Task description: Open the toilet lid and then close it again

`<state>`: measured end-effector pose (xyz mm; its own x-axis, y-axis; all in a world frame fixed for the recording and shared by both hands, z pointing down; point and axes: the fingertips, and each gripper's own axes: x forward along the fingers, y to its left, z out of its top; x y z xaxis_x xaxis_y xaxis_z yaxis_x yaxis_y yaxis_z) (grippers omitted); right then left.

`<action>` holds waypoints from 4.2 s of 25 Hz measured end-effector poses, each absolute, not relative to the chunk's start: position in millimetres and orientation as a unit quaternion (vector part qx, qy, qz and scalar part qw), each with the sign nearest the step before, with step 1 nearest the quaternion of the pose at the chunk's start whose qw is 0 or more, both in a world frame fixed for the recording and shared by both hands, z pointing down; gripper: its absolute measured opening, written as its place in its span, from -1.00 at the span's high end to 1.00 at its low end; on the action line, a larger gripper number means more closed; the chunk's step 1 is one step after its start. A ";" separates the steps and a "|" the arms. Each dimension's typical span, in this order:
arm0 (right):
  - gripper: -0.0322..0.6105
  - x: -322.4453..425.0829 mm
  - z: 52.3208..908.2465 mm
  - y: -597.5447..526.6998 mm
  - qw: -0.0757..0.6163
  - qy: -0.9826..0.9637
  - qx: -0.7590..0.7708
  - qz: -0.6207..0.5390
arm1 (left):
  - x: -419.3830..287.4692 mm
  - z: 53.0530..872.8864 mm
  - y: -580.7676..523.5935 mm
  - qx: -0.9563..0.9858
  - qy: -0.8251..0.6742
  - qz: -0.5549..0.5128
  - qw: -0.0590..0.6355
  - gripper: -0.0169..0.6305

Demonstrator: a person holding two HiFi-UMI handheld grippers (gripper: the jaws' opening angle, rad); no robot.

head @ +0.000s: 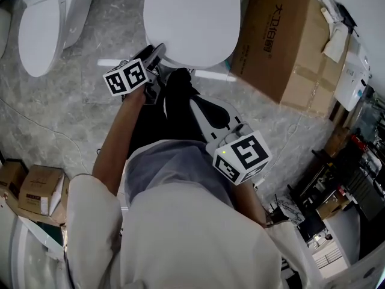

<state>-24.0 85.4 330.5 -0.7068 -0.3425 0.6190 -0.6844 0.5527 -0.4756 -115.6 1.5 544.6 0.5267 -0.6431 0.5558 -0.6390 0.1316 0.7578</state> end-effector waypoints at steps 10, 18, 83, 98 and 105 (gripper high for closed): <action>0.86 -18.2 308.5 78.4 0.215 -0.855 0.322 0.345 | -114.5 516.7 -14.1 0.674 -0.482 -0.012 0.560 0.29; 0.87 -15.0 294.6 78.6 0.210 -0.857 0.336 0.330 | -111.9 488.0 -29.7 0.693 -0.472 -0.028 0.544 0.27; 0.86 36.5 226.8 -25.9 0.126 -0.873 0.377 0.284 | -117.5 341.7 -213.2 0.744 -0.513 -0.086 0.420 0.25; 0.87 46.1 226.9 -76.4 0.119 -0.873 0.374 0.291 | -123.3 315.1 -278.4 0.743 -0.520 -0.114 0.405 0.25; 0.86 46.5 230.2 -100.9 0.117 -0.872 0.371 0.296 | -125.0 309.5 -307.2 0.744 -0.524 -0.118 0.397 0.25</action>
